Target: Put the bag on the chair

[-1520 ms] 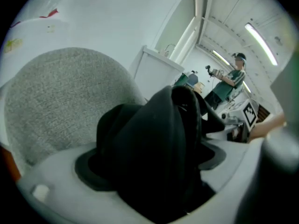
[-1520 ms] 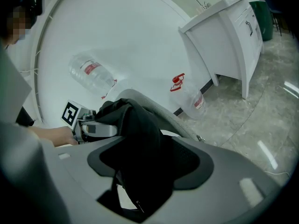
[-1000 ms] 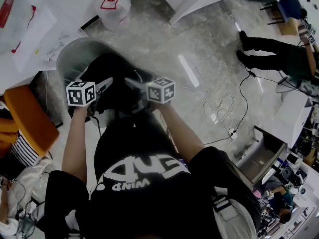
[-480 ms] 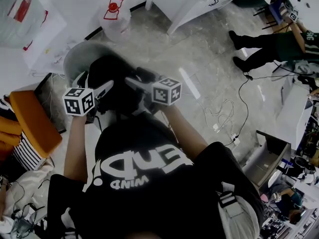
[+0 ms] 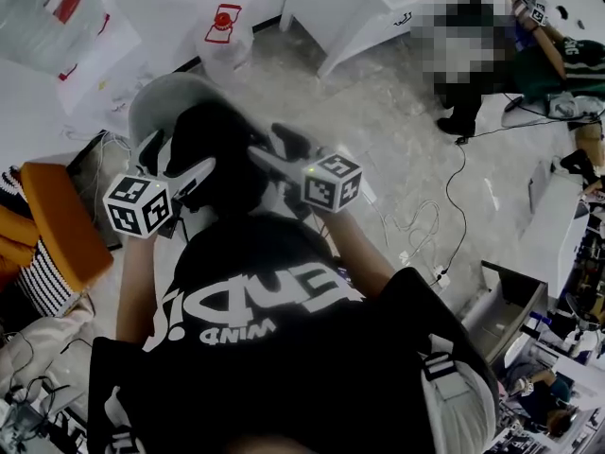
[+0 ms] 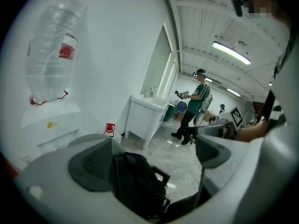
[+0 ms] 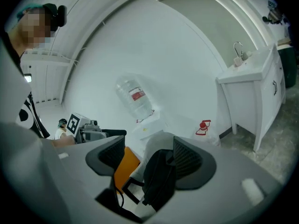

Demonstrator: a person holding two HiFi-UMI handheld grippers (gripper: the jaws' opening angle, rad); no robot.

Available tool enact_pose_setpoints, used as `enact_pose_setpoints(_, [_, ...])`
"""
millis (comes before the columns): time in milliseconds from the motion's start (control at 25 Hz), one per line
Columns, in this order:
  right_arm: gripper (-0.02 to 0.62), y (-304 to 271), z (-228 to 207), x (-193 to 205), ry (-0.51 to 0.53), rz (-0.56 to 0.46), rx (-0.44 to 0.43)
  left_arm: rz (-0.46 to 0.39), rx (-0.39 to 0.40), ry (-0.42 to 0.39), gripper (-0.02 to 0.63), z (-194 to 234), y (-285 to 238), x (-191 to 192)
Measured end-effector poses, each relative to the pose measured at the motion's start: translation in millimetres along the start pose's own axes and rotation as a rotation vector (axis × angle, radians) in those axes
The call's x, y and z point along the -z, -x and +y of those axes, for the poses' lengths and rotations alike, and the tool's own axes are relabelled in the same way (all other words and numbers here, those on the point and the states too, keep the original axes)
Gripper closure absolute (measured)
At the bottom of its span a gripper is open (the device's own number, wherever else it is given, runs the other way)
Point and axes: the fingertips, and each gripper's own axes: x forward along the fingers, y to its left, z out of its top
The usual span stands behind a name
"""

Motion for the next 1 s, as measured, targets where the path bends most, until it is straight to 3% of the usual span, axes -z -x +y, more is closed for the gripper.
enact_pose_setpoints(240, [0.389,15.8,22.2,-11.6,0.101,-0.048,0.008,-0.109,-0.014,-0.043,0.080,-16.7,25.9,-11.6])
enact_pose_setpoints(520, [0.483,24.1,25.7,-15.8,0.171,-0.103,0.077,-0.227,-0.057,-0.066,0.450,-21.6,53.1,-19.0])
enact_pose_setpoints(720, [0.562,26.9,20.1,-13.3,0.171,-0.126,0.124,-0.241,-0.120,-0.052,0.583,-9.5,64.5,-14.4])
enact_pose_setpoints(1000, [0.594,29.9,7.1,-1.5,0.166,-0.126,0.194,-0.257,-0.185,-0.060,0.603,3.3,65.0,1.1])
